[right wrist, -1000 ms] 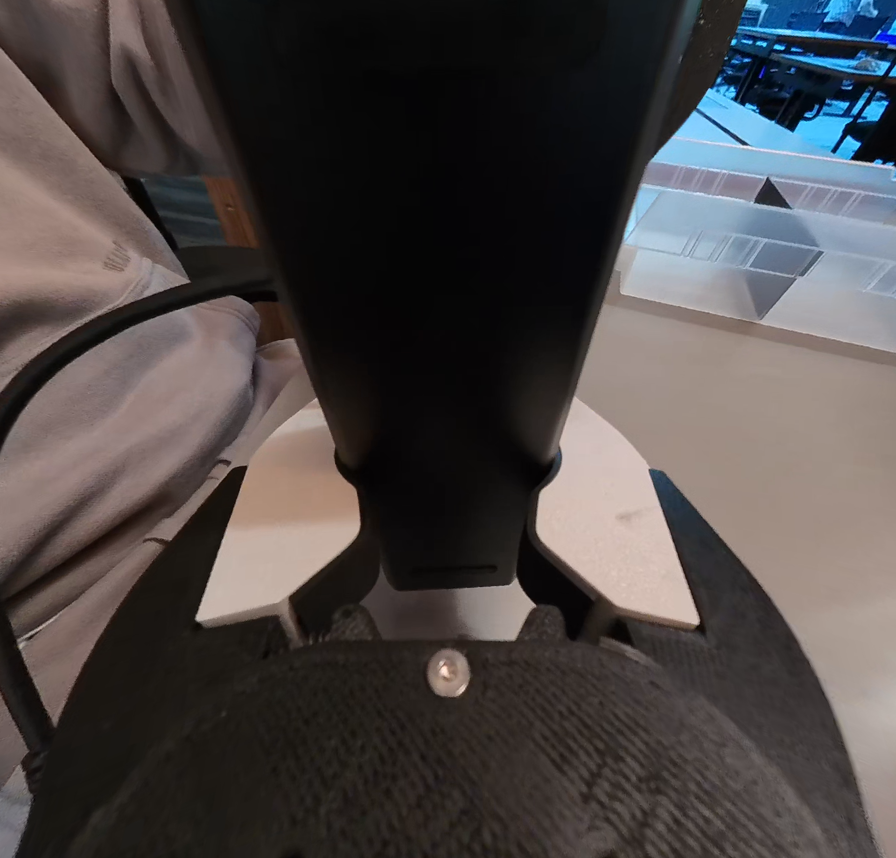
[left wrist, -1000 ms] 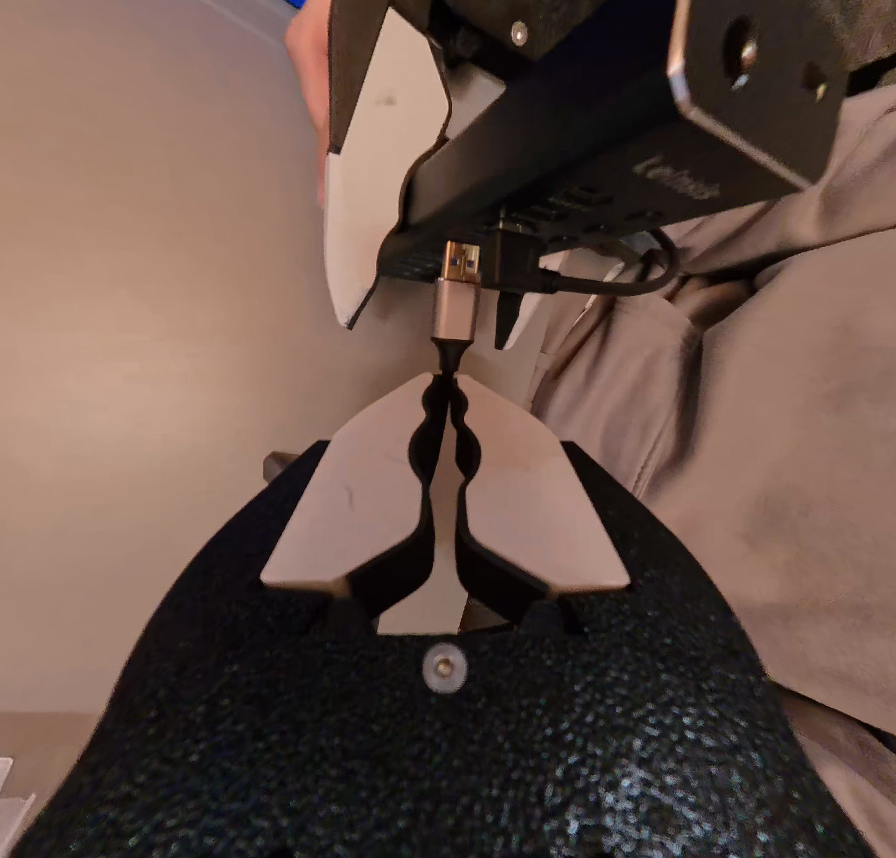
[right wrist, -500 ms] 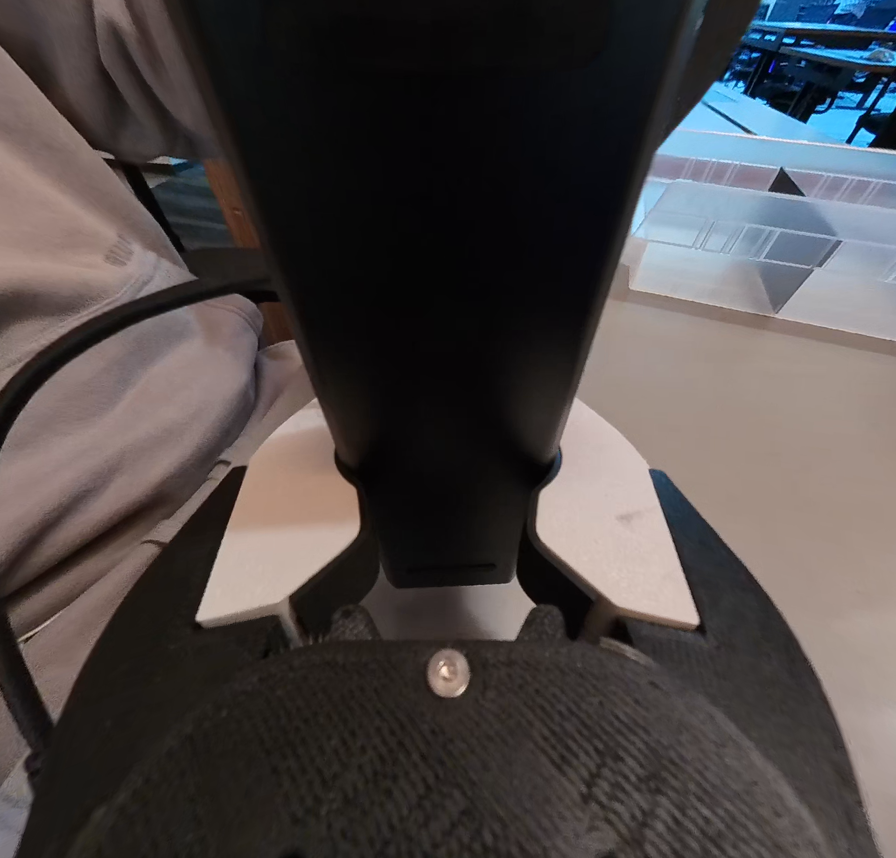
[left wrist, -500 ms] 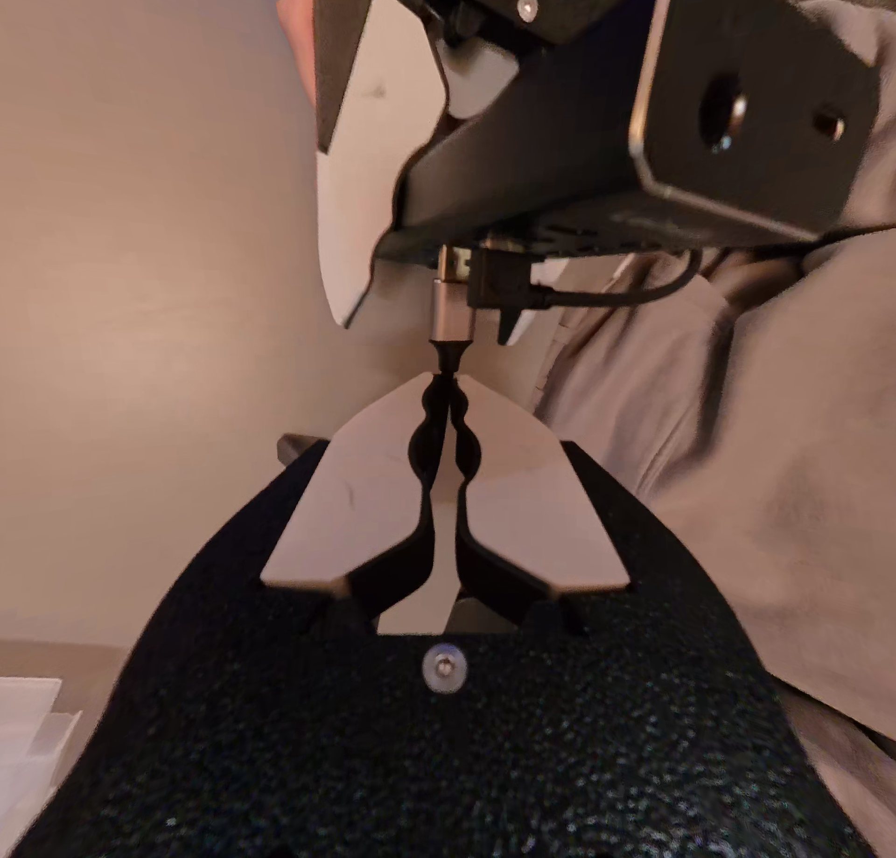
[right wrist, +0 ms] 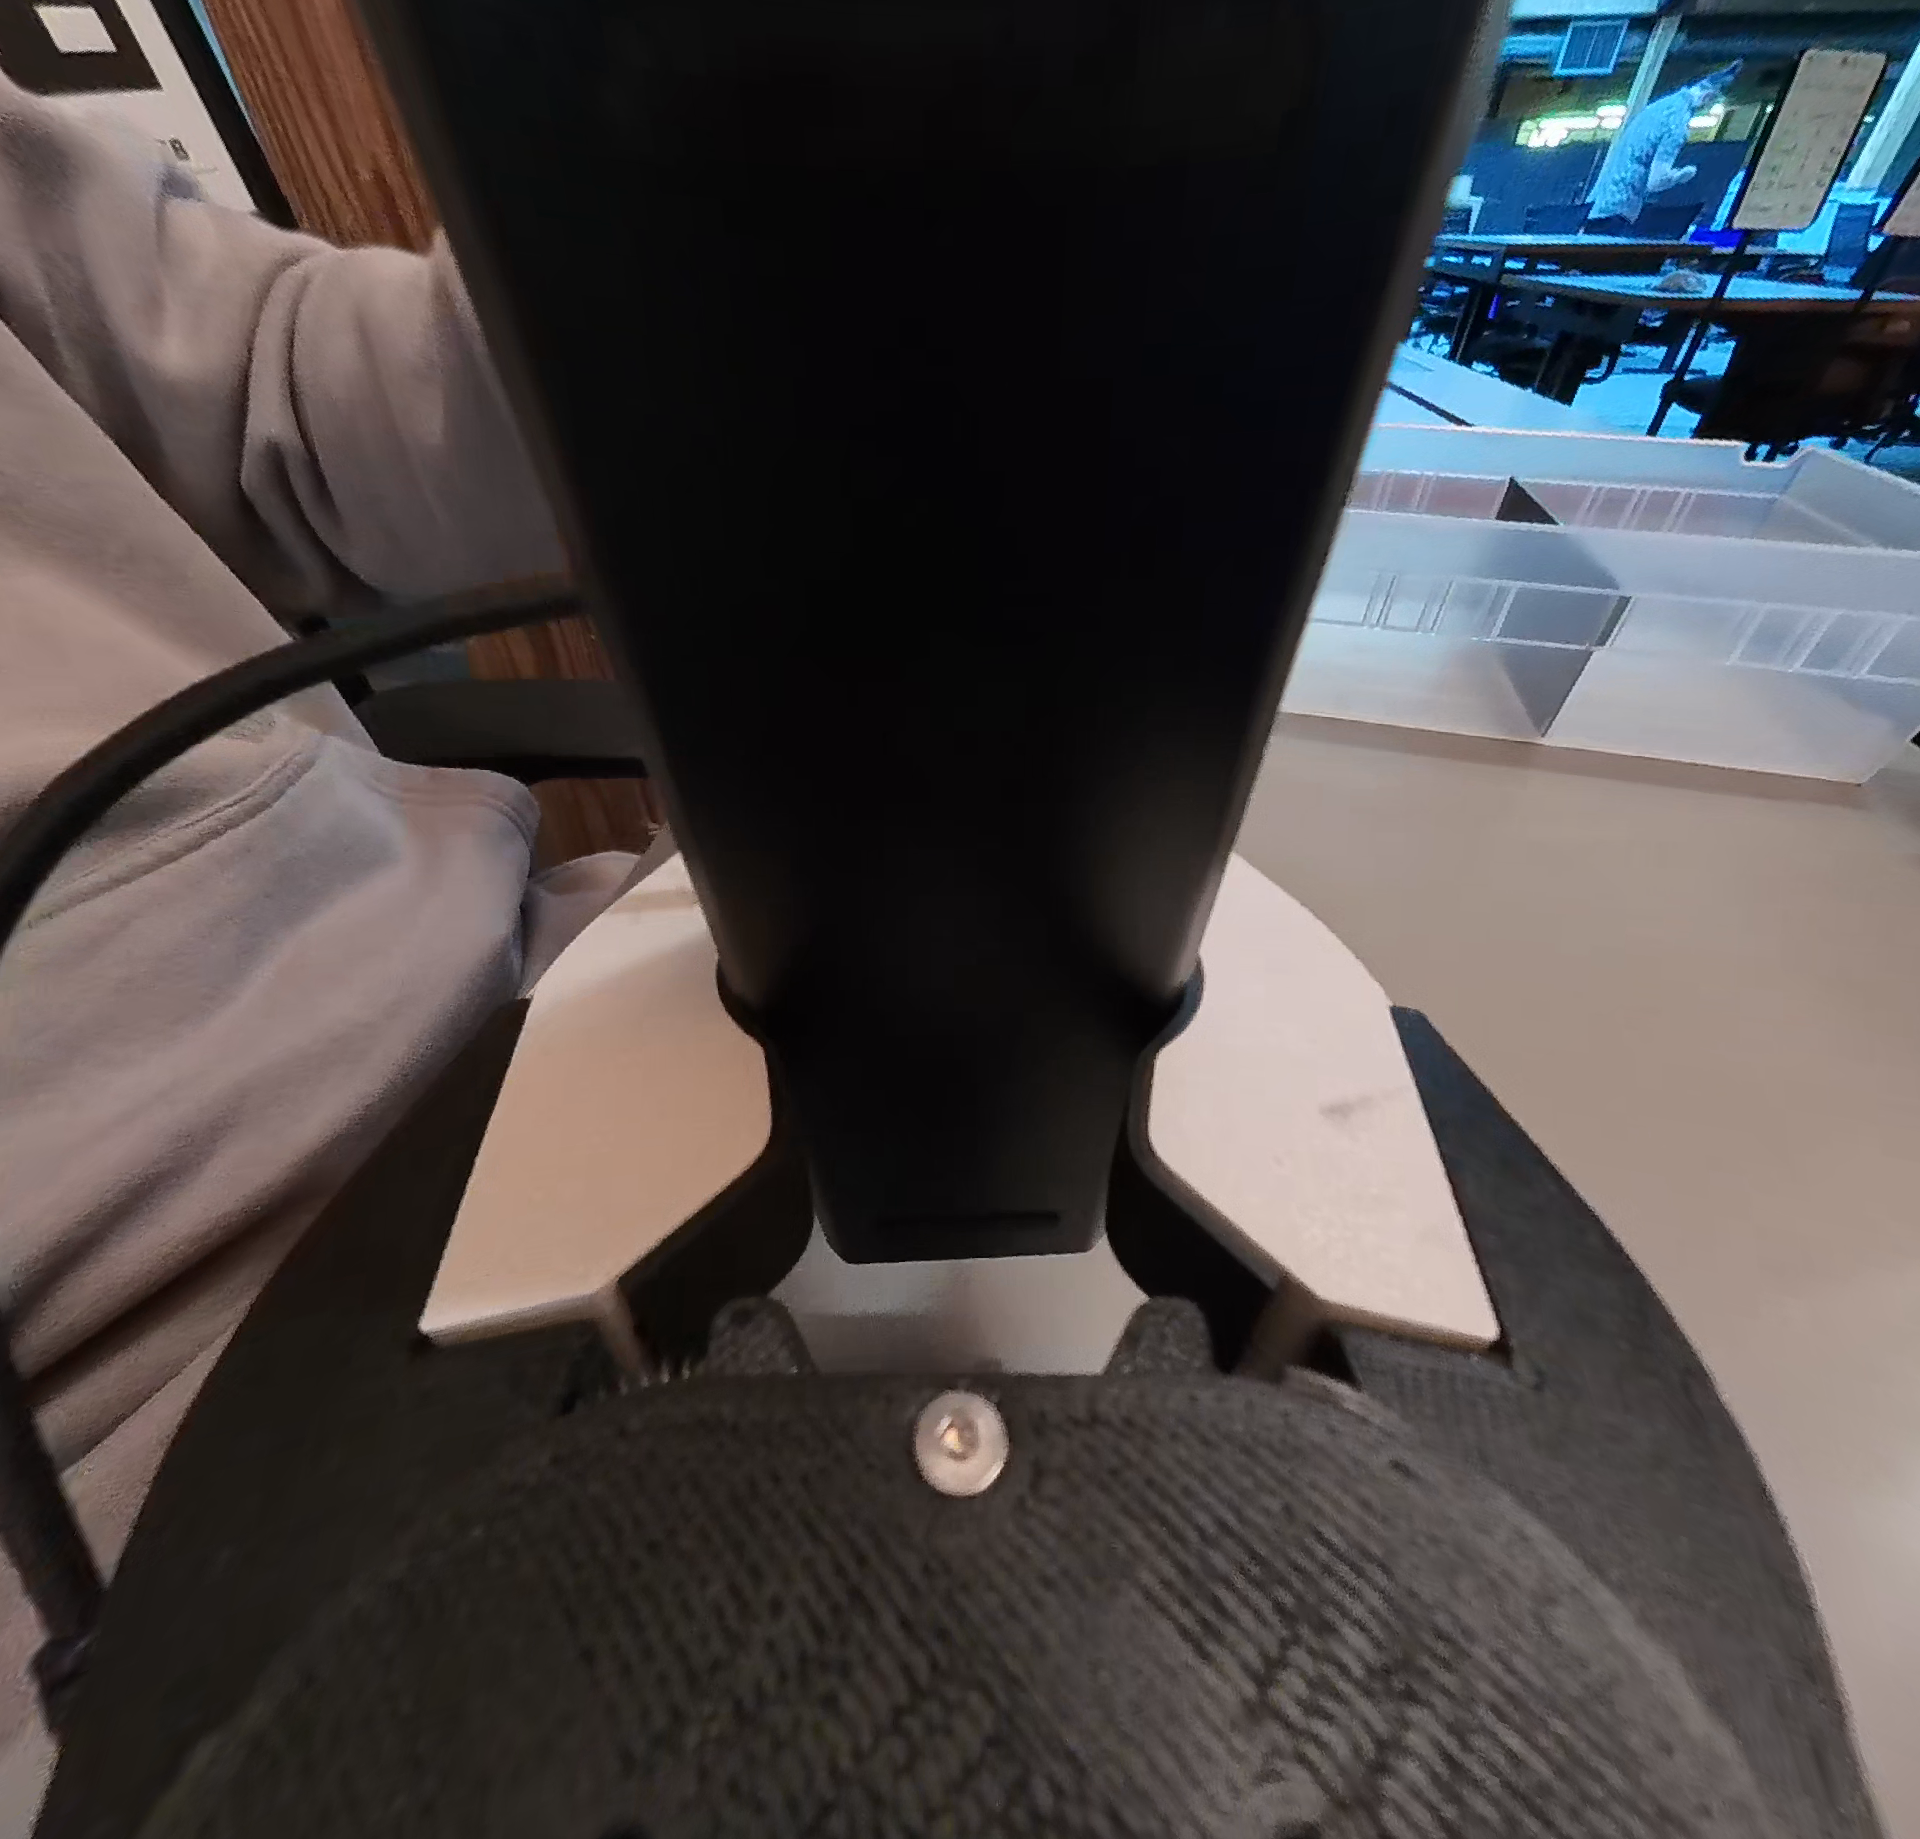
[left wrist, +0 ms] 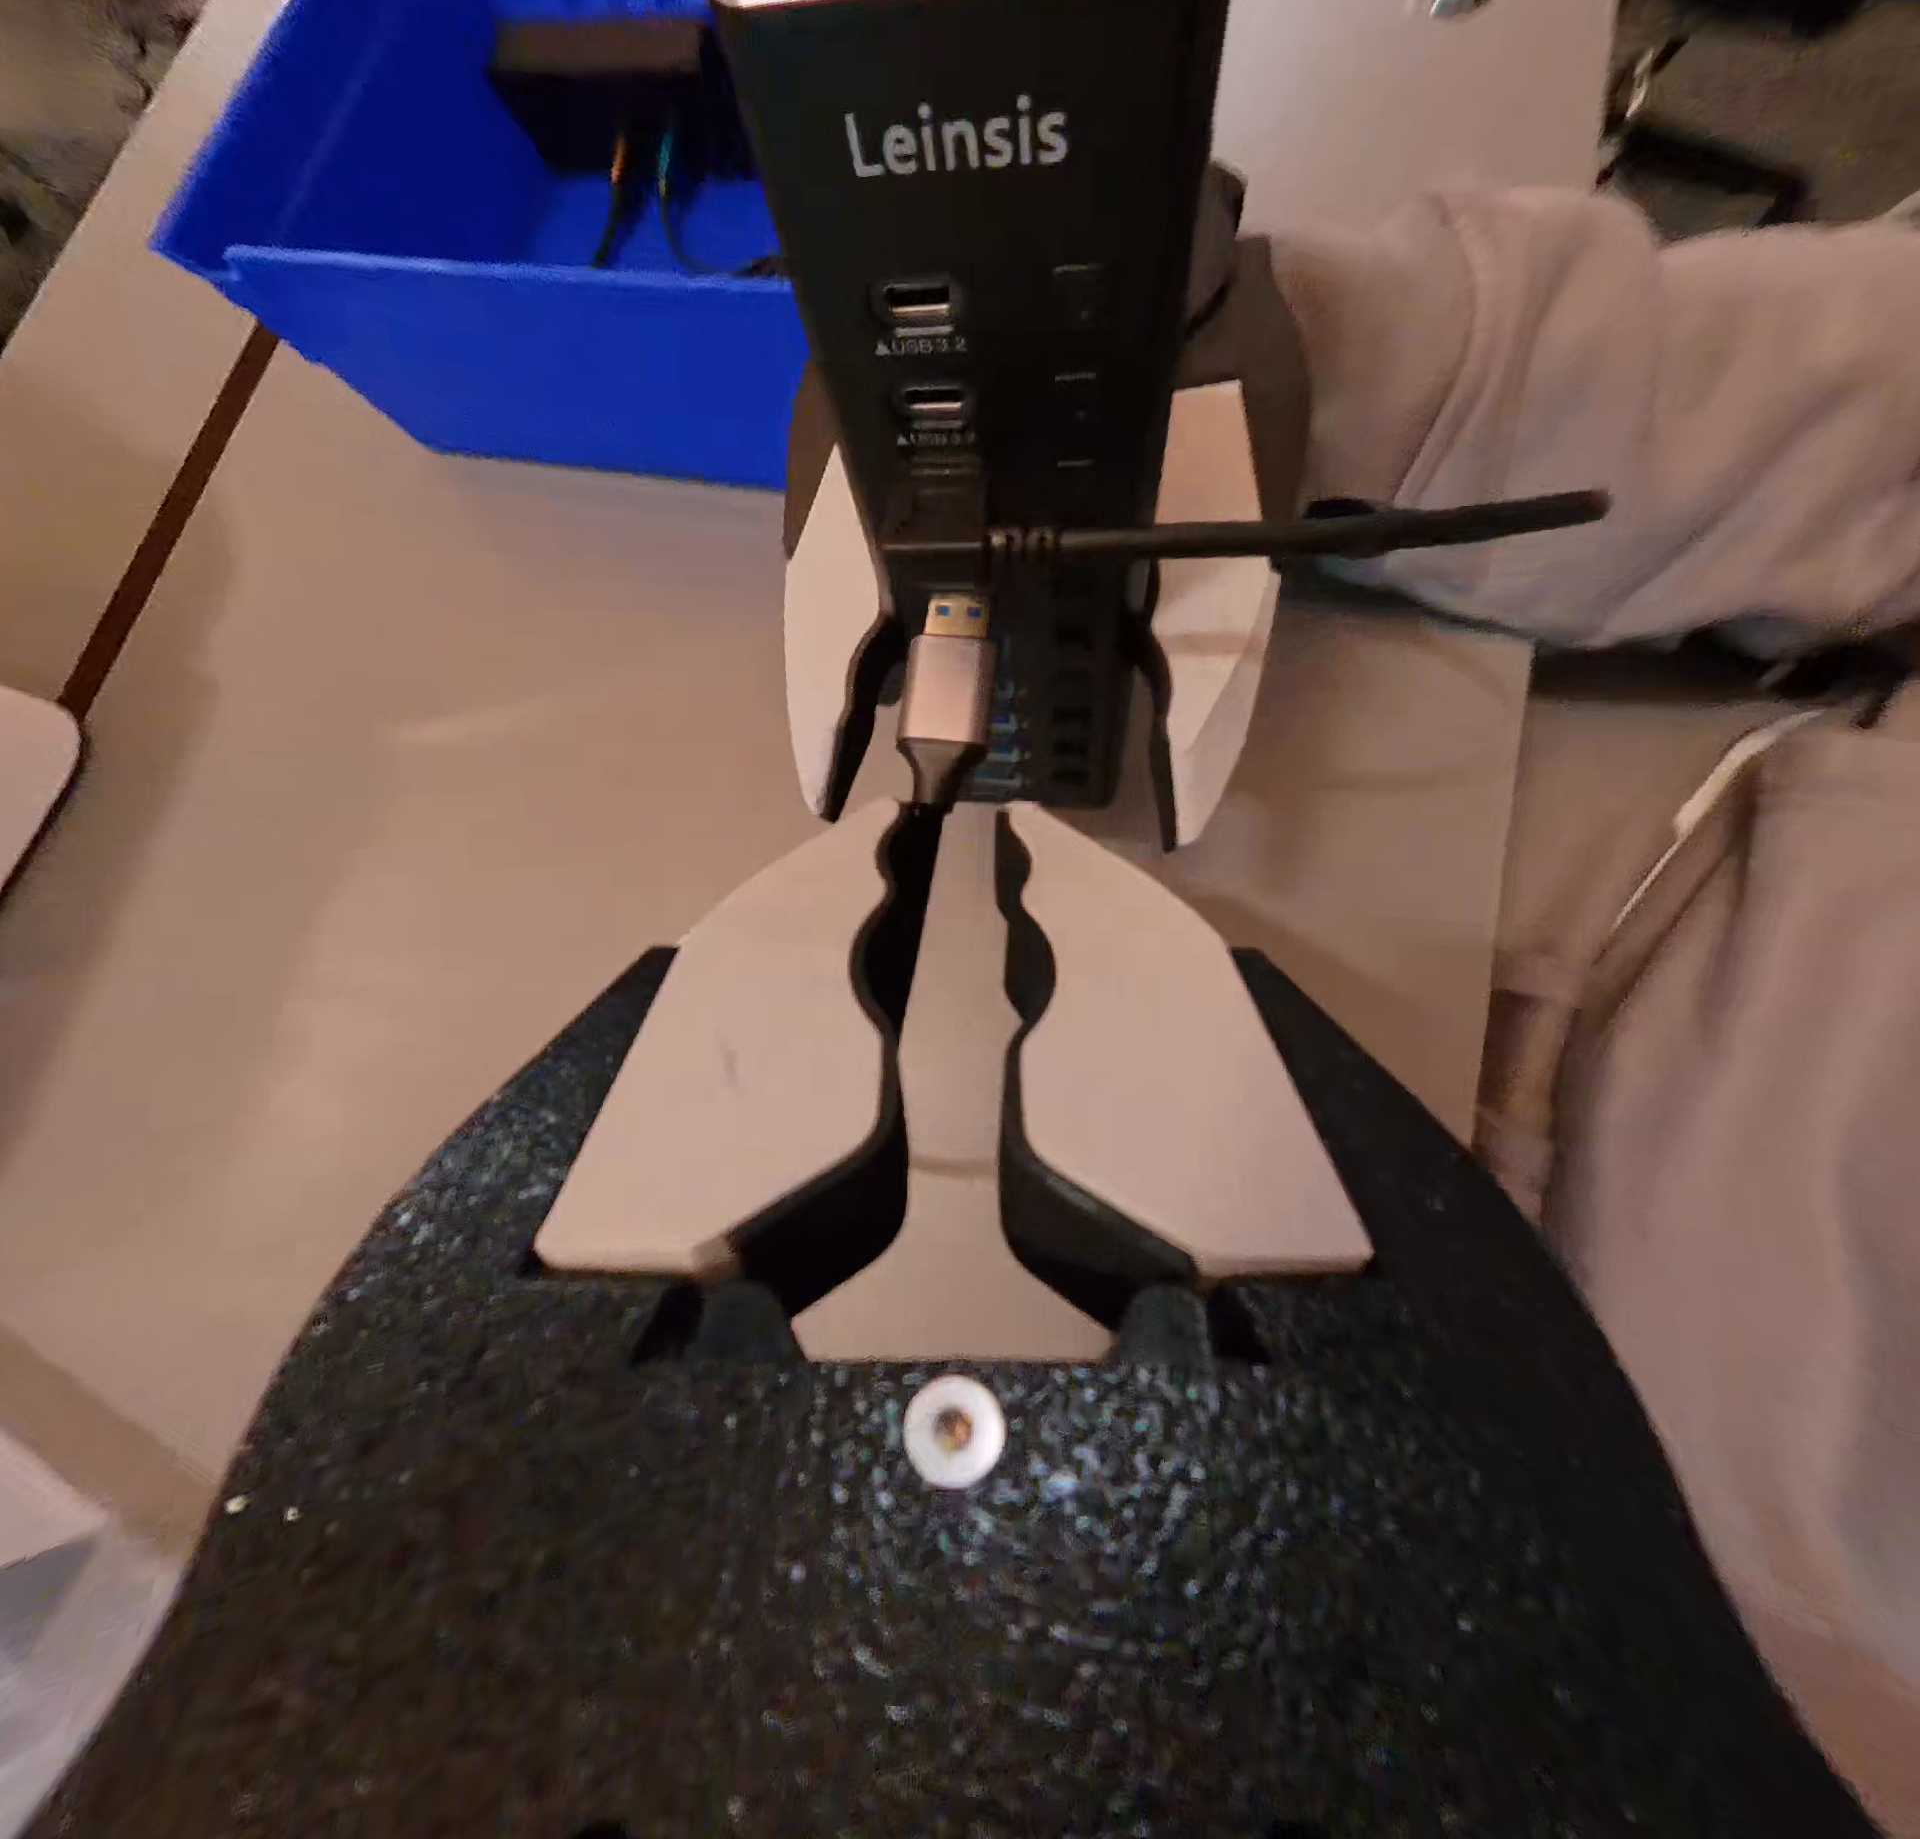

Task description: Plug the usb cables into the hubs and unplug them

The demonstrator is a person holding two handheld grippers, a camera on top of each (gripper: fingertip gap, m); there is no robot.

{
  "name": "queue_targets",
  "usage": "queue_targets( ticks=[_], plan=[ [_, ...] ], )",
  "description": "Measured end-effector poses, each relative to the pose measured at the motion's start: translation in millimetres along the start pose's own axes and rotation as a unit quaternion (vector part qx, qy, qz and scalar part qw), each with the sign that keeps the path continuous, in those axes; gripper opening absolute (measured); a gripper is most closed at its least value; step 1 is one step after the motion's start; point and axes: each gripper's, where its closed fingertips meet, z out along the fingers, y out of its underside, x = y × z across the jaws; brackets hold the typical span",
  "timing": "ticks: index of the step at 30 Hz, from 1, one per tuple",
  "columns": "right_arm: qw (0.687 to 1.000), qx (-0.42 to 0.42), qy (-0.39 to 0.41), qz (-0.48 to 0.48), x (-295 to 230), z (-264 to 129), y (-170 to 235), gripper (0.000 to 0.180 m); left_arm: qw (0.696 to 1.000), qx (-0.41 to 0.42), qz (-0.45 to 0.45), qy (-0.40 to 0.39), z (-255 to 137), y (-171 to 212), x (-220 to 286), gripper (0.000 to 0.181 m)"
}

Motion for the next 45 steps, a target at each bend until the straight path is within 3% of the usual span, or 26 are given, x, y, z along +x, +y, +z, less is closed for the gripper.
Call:
queue_targets(
  ticks=[1,7,11,18,24,27,36,41,43,45],
  plan=[
    [1.0,0.001,0.0,-0.001,-0.2,0.2,-0.2,0.073,1.0,0.021,-0.005,0.007,-0.6,-0.9,1.4,0.016],
    [1.0,0.004,-0.009,-0.007,-4.0,1.9,-2.9,0.073,0.998,0.06,0.004,-0.002,2.2,-1.2,-0.5,0.029],
    [1.0,0.0,-0.012,-0.009,-5.6,4.7,-2.0,0.073,0.997,0.079,-0.007,0.008,6.4,-8.8,1.8,0.019],
    [1.0,-0.021,0.012,-0.002,0.9,5.8,2.2,0.073,0.998,0.056,0.011,-0.026,9.5,-8.7,-2.6,0.017],
    [0.997,-0.076,0.018,-0.015,0.5,16.5,15.1,0.073,0.998,-0.017,0.05,-0.04,8.4,-0.6,-1.9,0.016],
    [0.998,-0.062,0.017,0.001,3.1,22.3,15.5,0.073,0.997,-0.032,0.052,-0.042,8.8,5.3,-7.0,0.016],
    [0.996,-0.061,0.032,-0.054,1.4,25.1,7.0,0.073,0.997,0.033,0.046,-0.044,1.1,4.4,-2.2,0.018],
    [0.995,0.019,0.091,-0.04,11.2,13.4,-41.5,0.073,0.965,0.223,0.017,-0.139,-59.0,-36.7,-14.0,0.041],
    [0.99,0.053,0.124,-0.033,15.8,-4.8,-65.5,0.073,0.944,0.279,-0.007,-0.177,-85.2,-33.3,-21.4,0.041],
    [0.982,0.099,0.157,-0.04,16.9,-31.4,-93.2,0.073,0.942,0.281,-0.032,-0.179,-90.1,-12.2,-22.6,0.041]
  ],
)
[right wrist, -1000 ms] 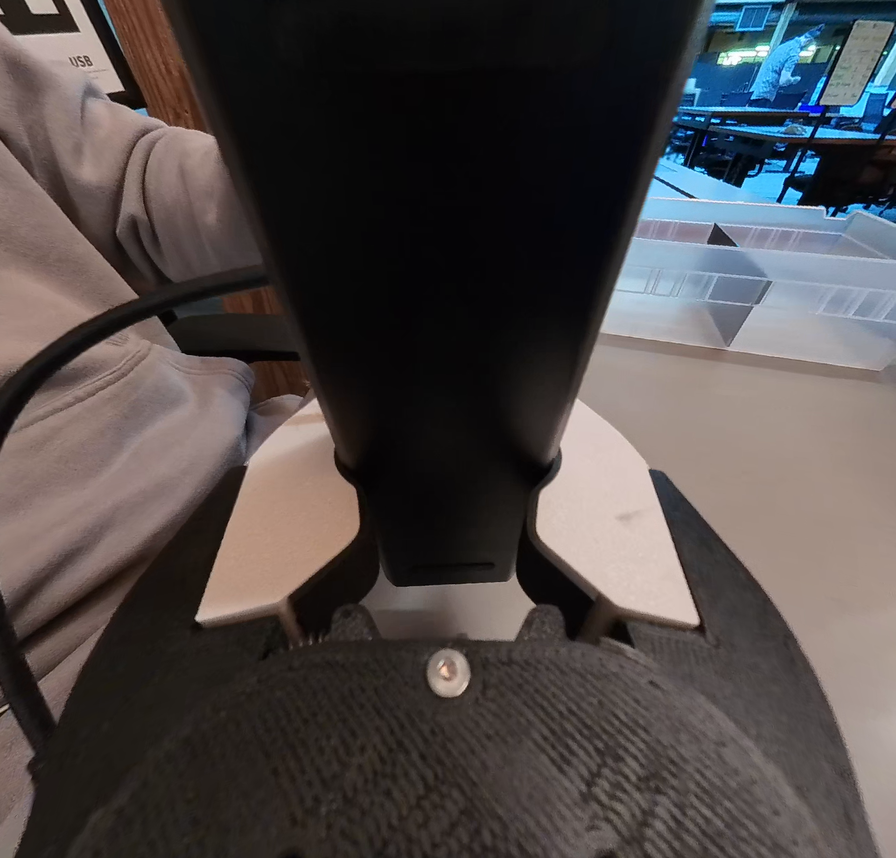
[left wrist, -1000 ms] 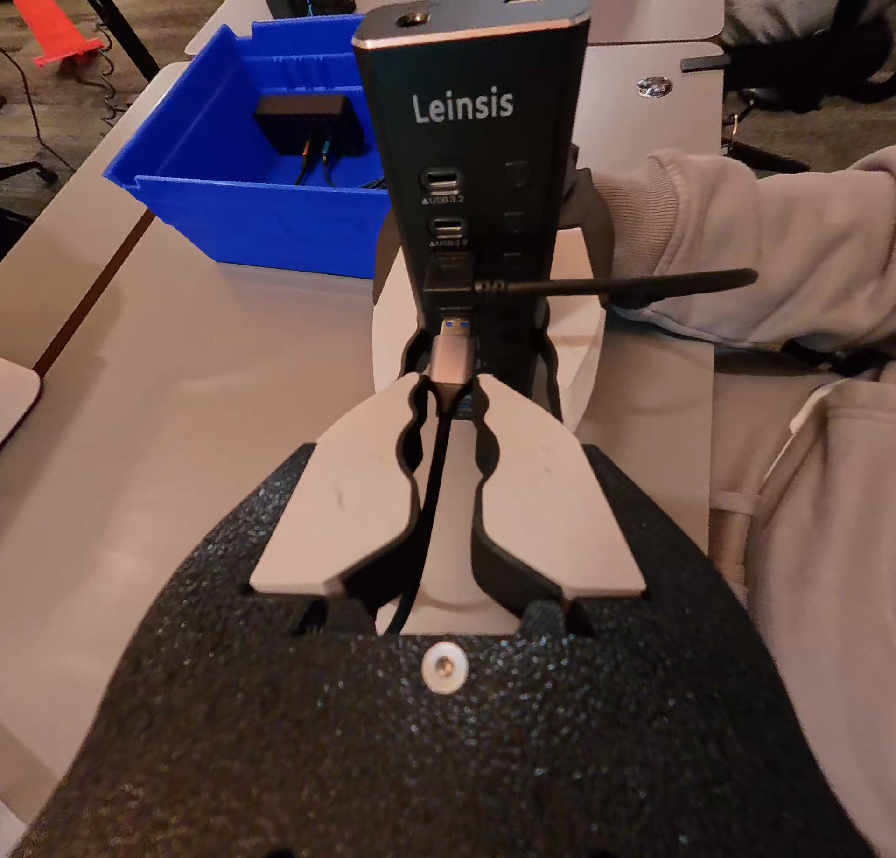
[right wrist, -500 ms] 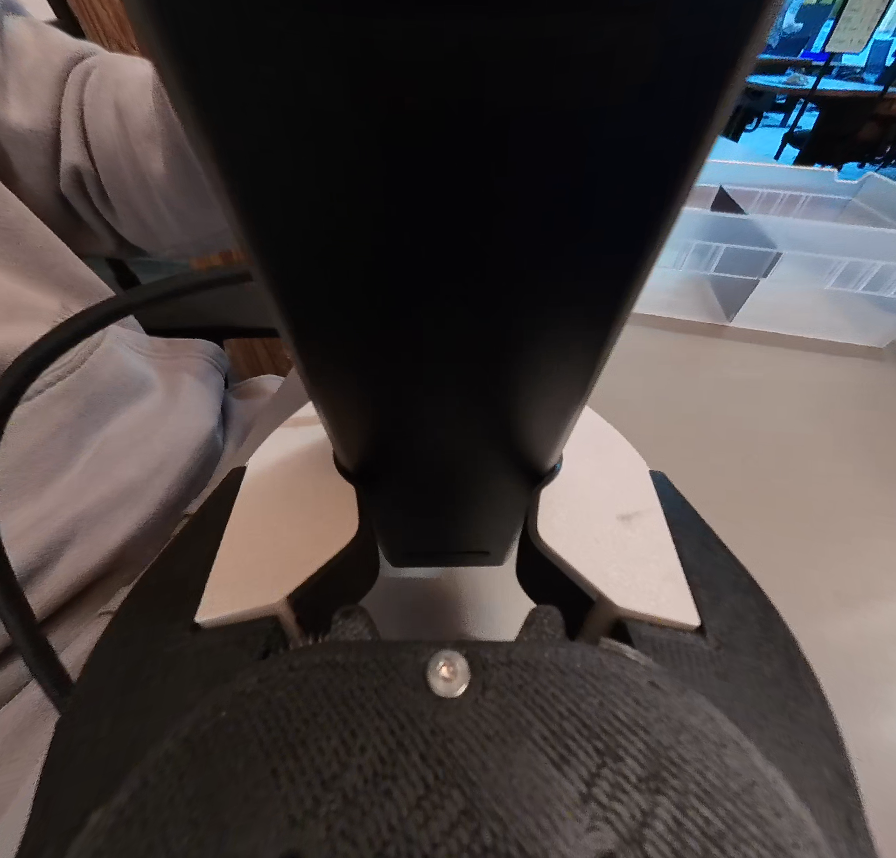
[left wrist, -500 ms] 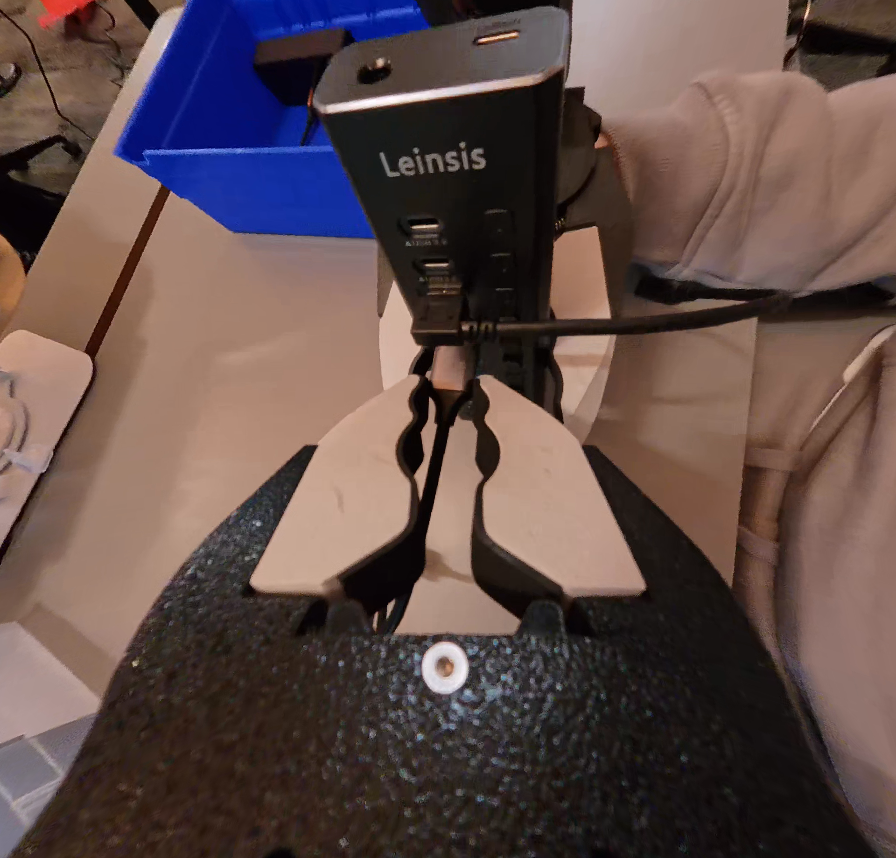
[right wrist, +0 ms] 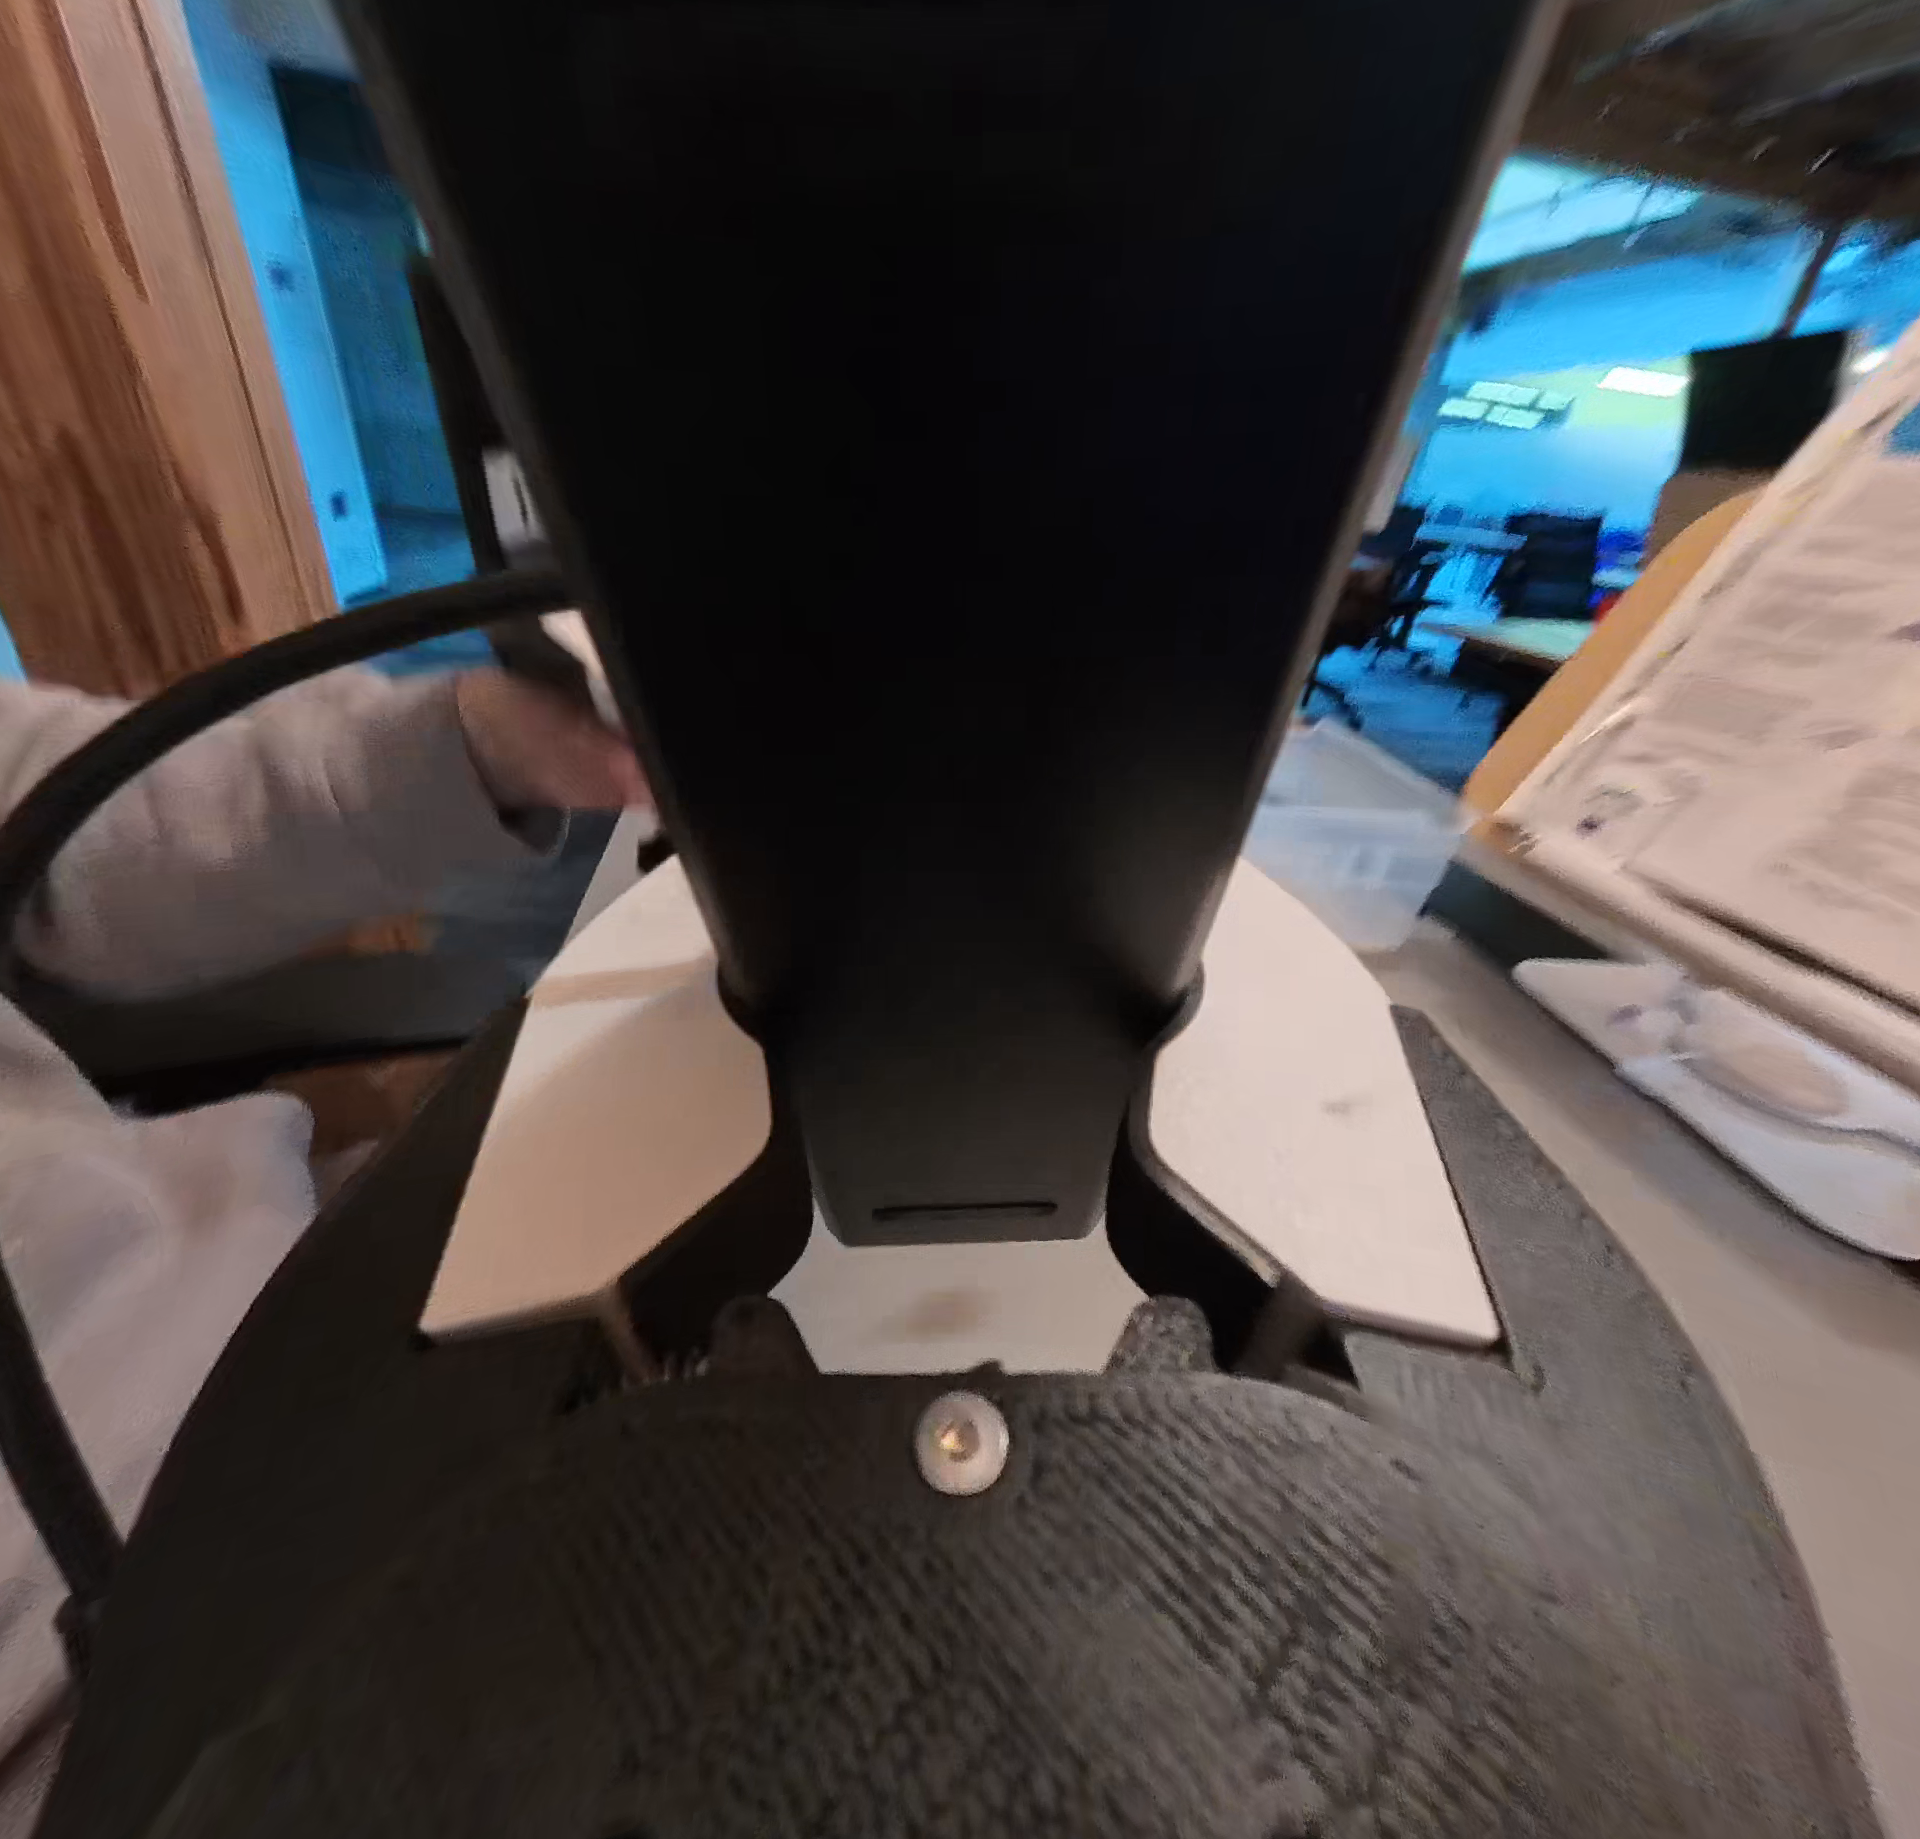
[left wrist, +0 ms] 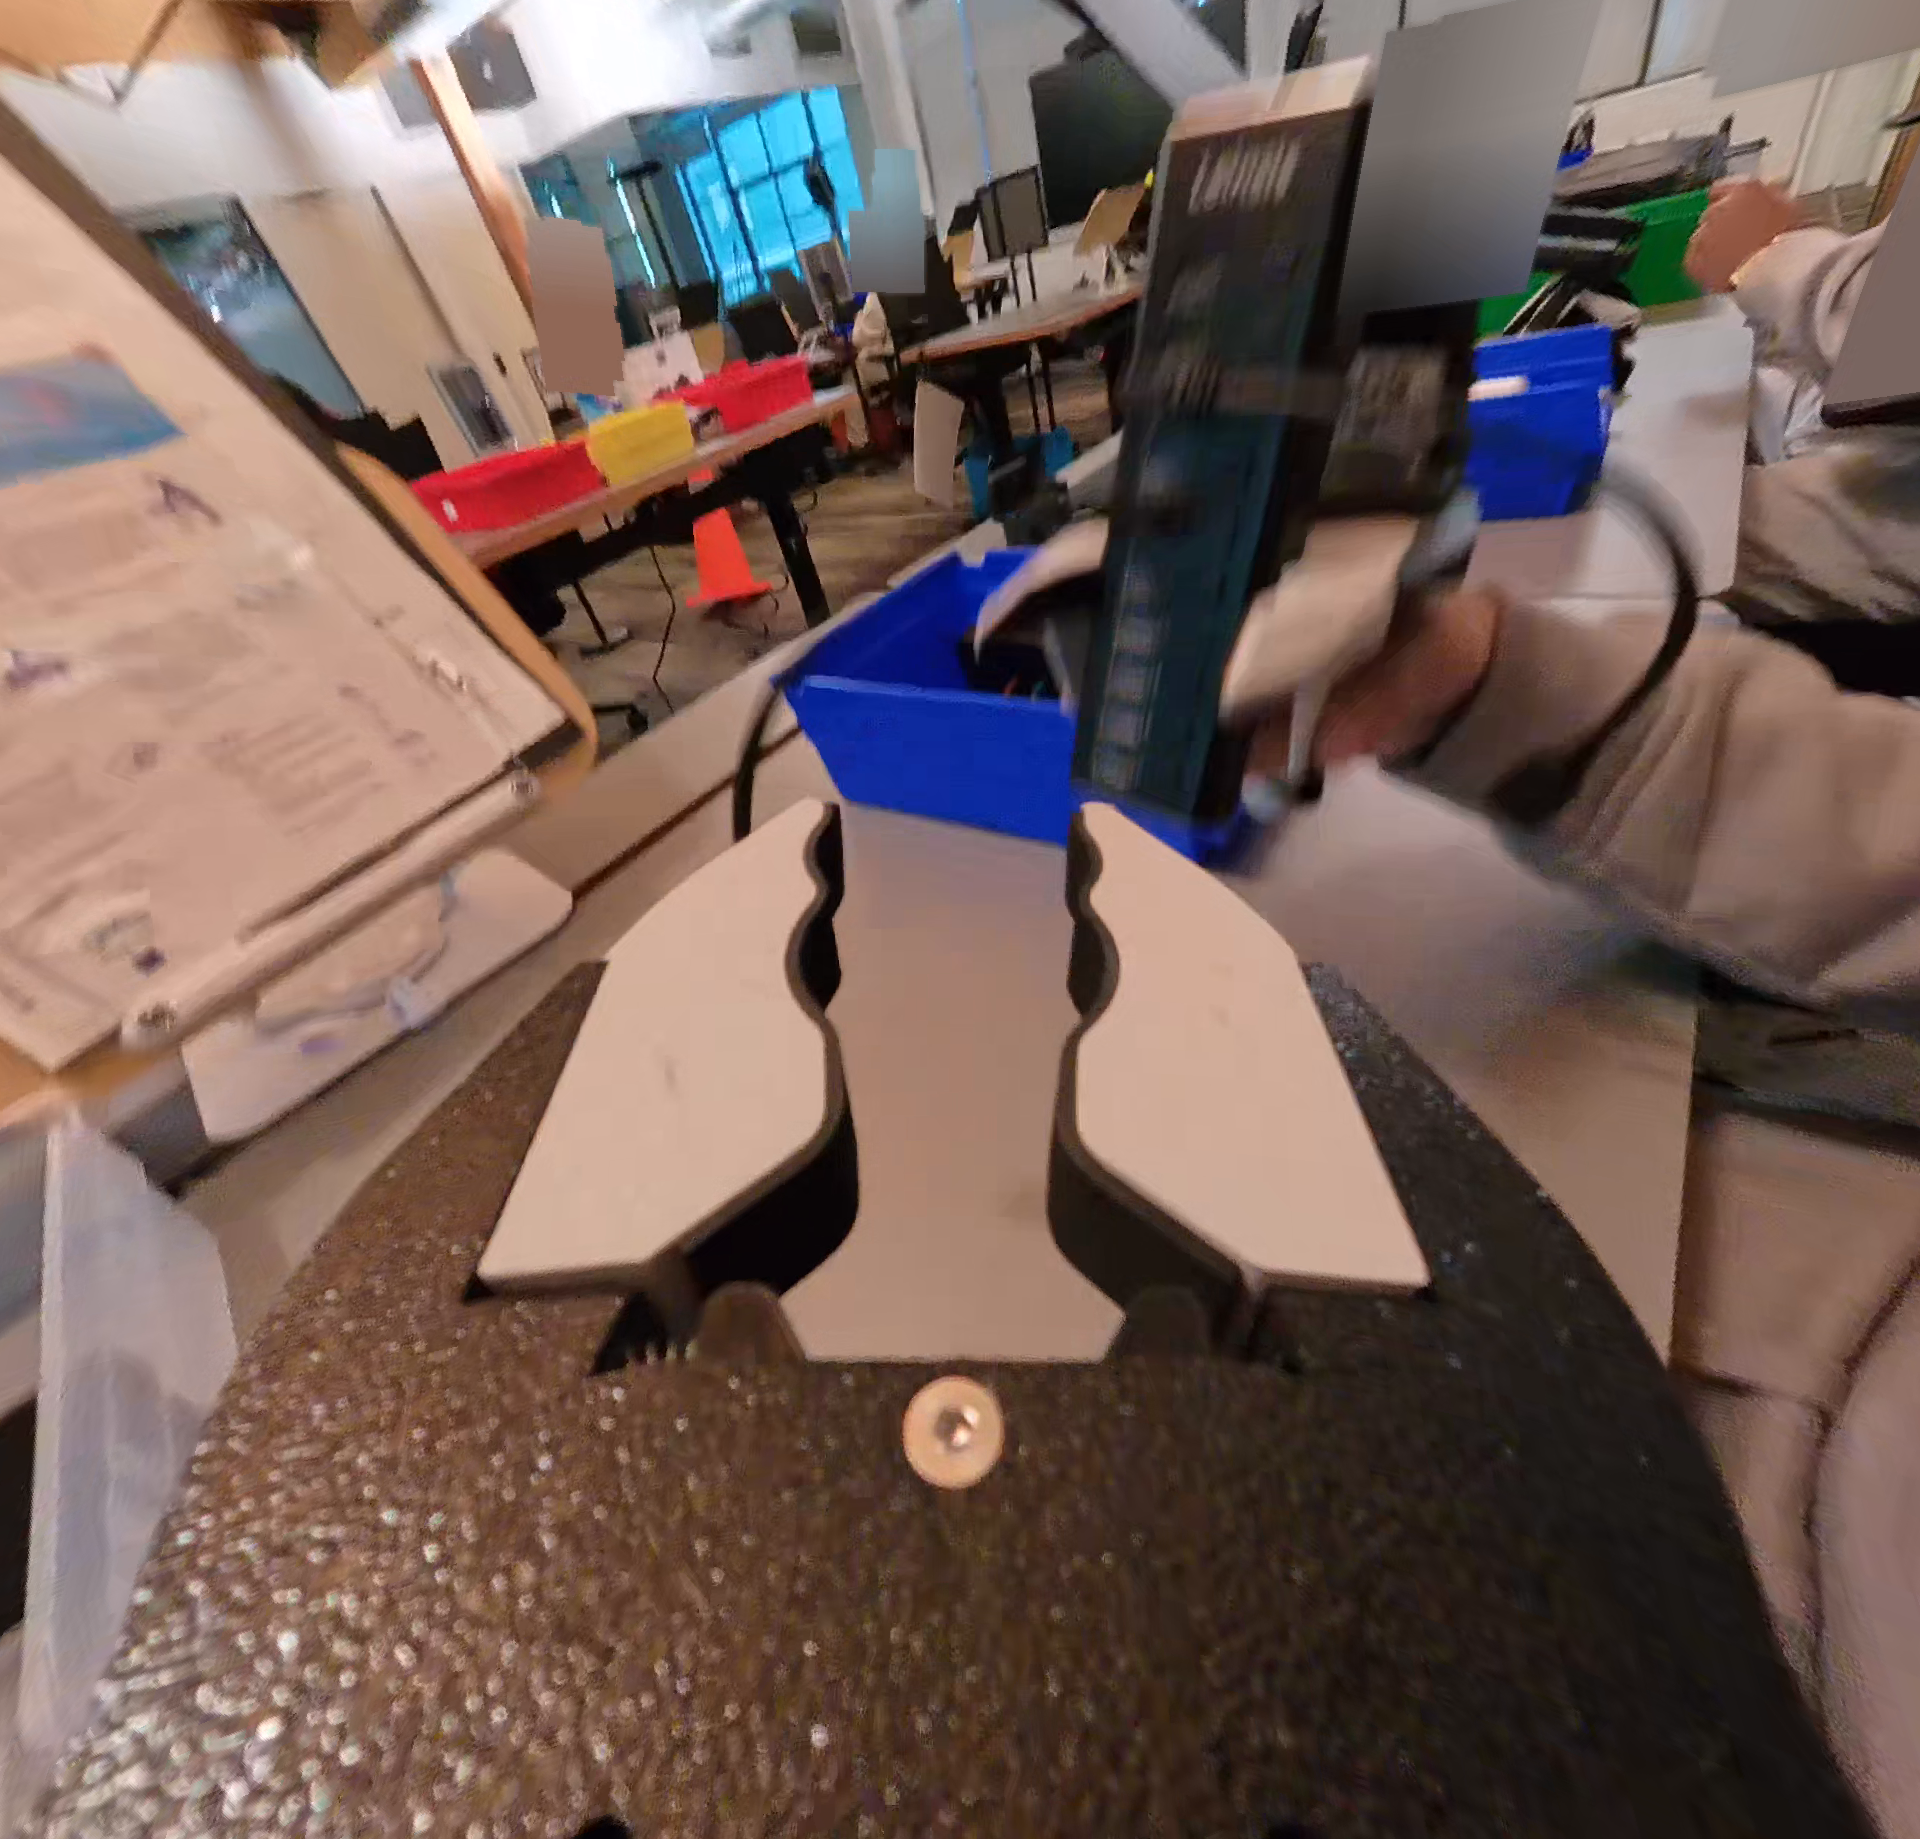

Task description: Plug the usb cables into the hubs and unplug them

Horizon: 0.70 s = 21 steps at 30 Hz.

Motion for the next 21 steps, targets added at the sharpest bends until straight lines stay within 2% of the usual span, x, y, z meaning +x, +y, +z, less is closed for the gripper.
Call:
queue_targets(
  ticks=[3,5,6,8,11,15,18,21],
  plan=[
    [0.998,0.047,0.03,-0.017,13.7,-38.8,-40.9,0.073,0.999,-0.038,-0.017,-0.008,-15.2,35.3,-2.5,0.042],
    [0.998,0.034,0.036,-0.03,25.1,-66.1,-52.5,0.073,0.998,-0.058,-0.031,0.001,-22.4,52.9,1.7,0.042],
    [0.998,0.018,0.049,-0.04,36.4,-79.1,-55.3,0.073,0.997,-0.067,-0.033,0.005,-25.2,59.7,3.7,0.042],
    [0.989,-0.037,0.125,-0.065,74.7,-107.0,-56.1,0.073,0.996,-0.084,-0.026,0.006,-28.9,71.2,5.7,0.042],
    [0.96,-0.14,0.221,-0.1,131.5,-147.1,-46.9,0.073,0.994,-0.105,-0.017,0.02,-30.3,83.7,11.0,0.042],
    [0.893,-0.294,0.31,-0.139,192.1,-184.9,-5.3,0.073,0.994,-0.104,-0.033,0.027,-23.0,90.6,12.7,0.042],
    [0.858,-0.413,0.265,-0.149,197.6,-190.3,45.4,0.073,0.993,-0.098,-0.045,0.039,-14.9,90.0,17.0,0.042],
    [0.806,-0.517,0.249,-0.147,204.9,-201.5,86.2,0.073,0.991,-0.113,-0.037,0.053,-7.9,93.8,22.3,0.042]
  ],
)
